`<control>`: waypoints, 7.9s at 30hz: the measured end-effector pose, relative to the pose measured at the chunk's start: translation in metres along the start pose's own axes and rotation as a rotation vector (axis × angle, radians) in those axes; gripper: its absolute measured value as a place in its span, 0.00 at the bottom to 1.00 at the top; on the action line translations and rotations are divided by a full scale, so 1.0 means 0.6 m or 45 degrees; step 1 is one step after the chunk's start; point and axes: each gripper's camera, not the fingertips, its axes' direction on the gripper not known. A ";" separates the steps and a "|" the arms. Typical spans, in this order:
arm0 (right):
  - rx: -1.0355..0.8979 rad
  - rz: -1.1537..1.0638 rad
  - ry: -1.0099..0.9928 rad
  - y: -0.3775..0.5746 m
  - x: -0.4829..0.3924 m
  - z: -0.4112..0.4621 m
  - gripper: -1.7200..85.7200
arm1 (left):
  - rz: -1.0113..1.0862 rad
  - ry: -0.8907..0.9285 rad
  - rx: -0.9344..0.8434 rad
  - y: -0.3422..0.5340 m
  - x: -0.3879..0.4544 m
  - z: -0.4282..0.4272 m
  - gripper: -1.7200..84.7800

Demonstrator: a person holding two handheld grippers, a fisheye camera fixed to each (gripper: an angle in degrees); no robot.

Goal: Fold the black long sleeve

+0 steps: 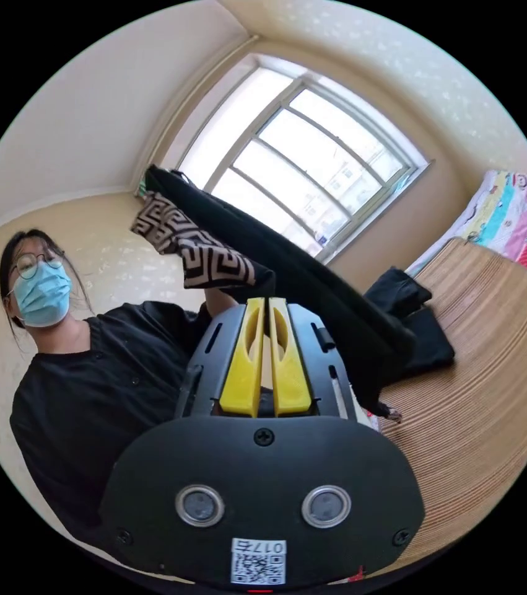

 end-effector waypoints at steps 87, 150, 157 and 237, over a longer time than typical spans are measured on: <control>-0.125 1.419 1.920 0.315 0.232 -0.452 0.09 | -1.511 -1.088 -1.243 0.613 -0.577 -0.469 0.07; -0.106 1.051 1.105 0.283 0.259 -0.303 0.04 | -1.725 -1.518 -0.124 0.460 -0.445 -0.714 0.01; 0.013 0.685 1.234 0.082 0.433 -0.294 0.05 | -0.930 -1.500 -0.354 0.256 -0.461 -0.565 0.01; 0.376 1.261 1.307 0.263 0.468 -0.604 0.07 | -1.477 -0.870 -1.183 0.654 -0.995 -0.245 0.03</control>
